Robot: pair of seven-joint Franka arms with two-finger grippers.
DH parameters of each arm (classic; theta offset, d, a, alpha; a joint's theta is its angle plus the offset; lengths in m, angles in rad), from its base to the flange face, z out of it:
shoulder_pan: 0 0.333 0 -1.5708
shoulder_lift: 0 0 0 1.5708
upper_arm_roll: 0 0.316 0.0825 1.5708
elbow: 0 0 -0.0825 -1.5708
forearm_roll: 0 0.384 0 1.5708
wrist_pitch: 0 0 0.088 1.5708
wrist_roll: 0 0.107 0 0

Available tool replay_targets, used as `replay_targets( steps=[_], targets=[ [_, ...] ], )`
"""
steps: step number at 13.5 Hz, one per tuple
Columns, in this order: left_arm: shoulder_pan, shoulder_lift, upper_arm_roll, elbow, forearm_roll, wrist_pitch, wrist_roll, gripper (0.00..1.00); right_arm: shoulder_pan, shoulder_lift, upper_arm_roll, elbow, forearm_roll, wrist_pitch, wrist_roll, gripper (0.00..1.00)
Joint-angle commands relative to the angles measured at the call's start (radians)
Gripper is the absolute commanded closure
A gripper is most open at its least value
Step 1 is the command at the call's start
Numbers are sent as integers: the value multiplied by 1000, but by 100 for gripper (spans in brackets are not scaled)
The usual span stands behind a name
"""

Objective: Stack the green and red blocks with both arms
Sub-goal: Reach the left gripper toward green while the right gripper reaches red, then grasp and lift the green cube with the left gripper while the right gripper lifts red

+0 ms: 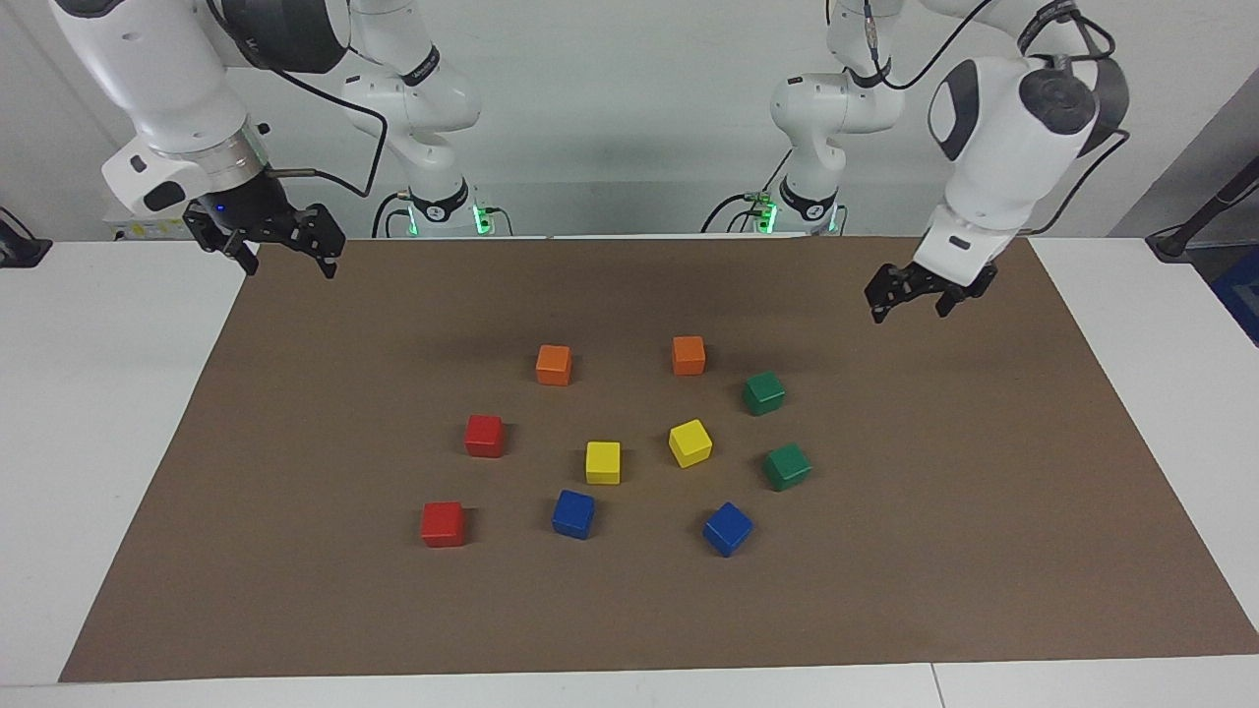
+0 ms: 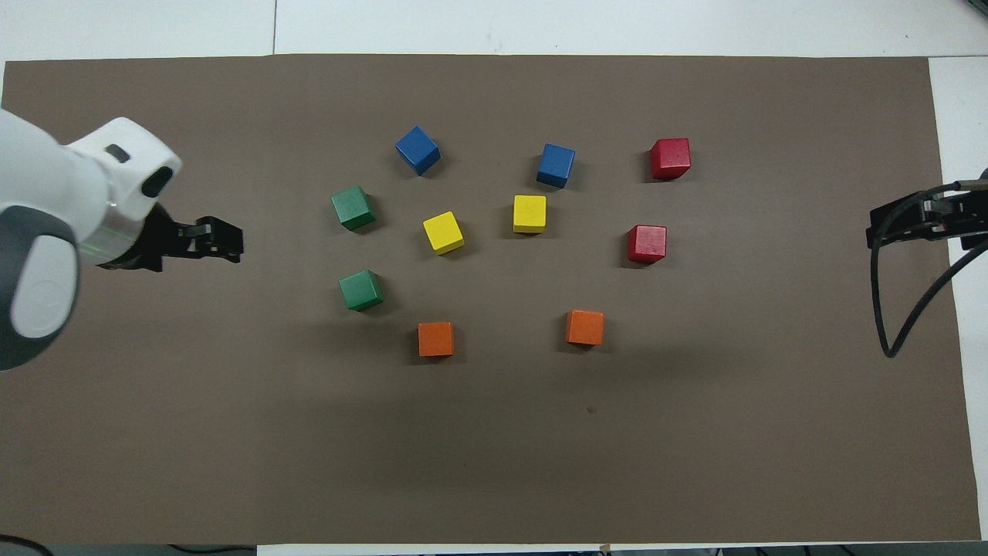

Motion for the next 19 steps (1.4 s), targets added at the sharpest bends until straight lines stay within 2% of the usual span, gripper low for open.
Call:
replay_targets(
  steps=[1,3,4,7,9,11,14,18,19],
  targets=[
    [-90,29,7,-120,-1,184,-189,0,-15,-25,13,-28,-8,8,-14,0],
    [-109,45,7,-173,-1,264,-204,0,-8,-31,14,-41,-10,2,-26,0],
    [-130,87,9,-171,-1,289,-242,0,20,-44,14,-72,-8,15,-15,0],
    [-149,111,7,-239,-1,402,-313,0,112,-64,14,-217,-7,159,174,0],
    [-159,112,7,-282,-1,477,-374,0,172,-10,14,-261,4,251,282,0],
    [-181,141,7,-280,-1,498,-395,0,196,63,17,-265,9,323,299,0],
    [-196,180,7,-279,-1,533,-433,0,203,130,17,-331,35,490,302,0],
    [-213,203,7,-283,-1,534,-427,0,205,221,17,-341,39,621,308,0],
    [-219,203,9,-280,-1,528,-428,23,205,235,17,-341,39,644,308,0]
  ],
)
